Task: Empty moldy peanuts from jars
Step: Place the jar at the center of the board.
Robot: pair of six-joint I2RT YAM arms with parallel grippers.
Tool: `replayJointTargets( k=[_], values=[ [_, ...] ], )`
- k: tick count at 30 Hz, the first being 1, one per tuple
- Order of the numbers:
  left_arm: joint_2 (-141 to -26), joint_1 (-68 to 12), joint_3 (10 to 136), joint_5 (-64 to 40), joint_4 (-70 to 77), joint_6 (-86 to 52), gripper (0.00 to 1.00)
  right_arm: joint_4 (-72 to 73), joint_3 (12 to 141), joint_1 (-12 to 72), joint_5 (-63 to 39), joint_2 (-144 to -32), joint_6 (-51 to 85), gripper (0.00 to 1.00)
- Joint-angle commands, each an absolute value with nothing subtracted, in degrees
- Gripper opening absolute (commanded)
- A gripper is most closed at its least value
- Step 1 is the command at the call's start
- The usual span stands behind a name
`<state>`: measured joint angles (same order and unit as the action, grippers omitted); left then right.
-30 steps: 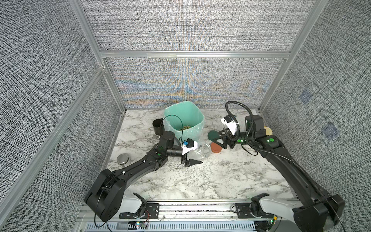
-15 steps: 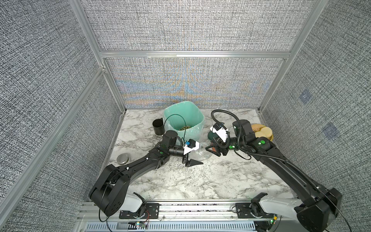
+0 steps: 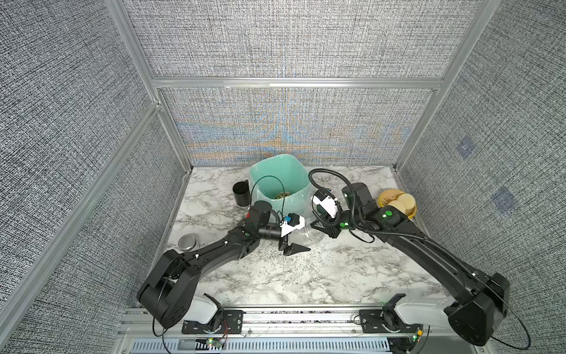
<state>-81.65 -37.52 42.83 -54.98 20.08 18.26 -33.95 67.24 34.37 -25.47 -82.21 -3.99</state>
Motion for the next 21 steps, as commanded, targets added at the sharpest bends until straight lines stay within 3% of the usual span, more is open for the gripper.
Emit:
replayJointTargets(
  k=[1,2,3,10,21],
  values=[
    [-81.0,-37.4,42.3,-51.1,26.9,17.2,0.36,-36.0,68.5,34.7,-30.3,-81.6,-3.0,0.00],
    [-80.8,-37.4,41.9,-50.0,27.6,16.6,0.91,-36.6,69.2,34.6,-30.2,-81.7,-3.0,0.00],
    [-80.6,-37.4,41.7,-49.5,27.7,16.4,0.99,-37.3,69.9,34.6,-29.9,-81.8,-2.9,0.00],
    [-76.3,-37.3,39.5,-47.5,24.0,17.3,1.00,-43.4,73.1,29.4,-23.6,-79.0,0.2,0.00],
    [-65.1,-37.3,35.4,-42.6,15.9,18.6,1.00,-57.9,74.5,26.0,-0.6,-79.4,4.4,0.00]
  ],
)
